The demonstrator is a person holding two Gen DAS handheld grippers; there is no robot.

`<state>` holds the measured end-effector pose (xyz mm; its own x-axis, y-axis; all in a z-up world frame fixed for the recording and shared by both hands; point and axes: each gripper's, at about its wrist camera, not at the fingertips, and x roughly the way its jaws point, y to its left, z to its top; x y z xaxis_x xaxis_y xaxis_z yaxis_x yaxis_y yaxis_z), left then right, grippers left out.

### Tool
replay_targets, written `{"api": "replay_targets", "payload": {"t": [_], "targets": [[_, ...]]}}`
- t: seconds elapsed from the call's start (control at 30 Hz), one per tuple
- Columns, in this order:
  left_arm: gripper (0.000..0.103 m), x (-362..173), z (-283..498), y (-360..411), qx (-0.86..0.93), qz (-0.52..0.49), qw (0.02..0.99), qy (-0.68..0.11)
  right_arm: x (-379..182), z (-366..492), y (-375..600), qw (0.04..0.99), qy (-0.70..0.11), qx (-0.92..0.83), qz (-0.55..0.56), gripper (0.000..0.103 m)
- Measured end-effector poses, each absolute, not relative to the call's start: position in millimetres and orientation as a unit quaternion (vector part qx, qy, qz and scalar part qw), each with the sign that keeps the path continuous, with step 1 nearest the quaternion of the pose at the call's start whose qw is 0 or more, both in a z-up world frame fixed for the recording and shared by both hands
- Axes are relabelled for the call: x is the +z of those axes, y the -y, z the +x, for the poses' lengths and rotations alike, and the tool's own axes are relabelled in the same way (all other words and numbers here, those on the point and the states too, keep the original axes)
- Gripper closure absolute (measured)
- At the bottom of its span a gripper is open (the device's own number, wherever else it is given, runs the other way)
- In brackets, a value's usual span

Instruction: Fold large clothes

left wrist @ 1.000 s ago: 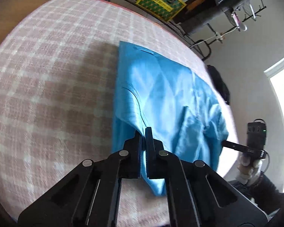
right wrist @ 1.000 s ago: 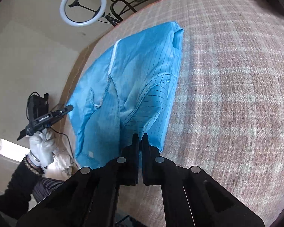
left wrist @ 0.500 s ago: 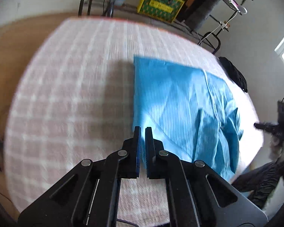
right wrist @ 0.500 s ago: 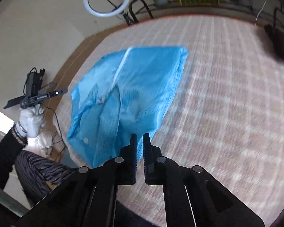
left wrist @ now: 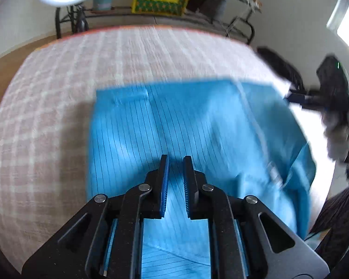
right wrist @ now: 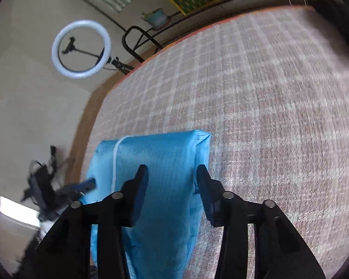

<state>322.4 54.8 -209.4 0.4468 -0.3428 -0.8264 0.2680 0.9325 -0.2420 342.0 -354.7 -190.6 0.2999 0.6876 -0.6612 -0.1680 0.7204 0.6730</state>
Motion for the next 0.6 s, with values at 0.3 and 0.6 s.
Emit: {"api": "replay_targets", "payload": {"t": [0.3,0.6], "targets": [[0.093,-222.4,317.7,-55.8,-0.188,-0.019,0.854,-0.485,-247.0,362.9,363.0,0.647,-0.542,0.372,0.386,0.059],[0.093,-220.4,316.1,-50.6,-0.186,-0.008,0.86,-0.475,-248.3,382.6,359.3,0.718,-0.505,0.292,0.379,0.099]]}}
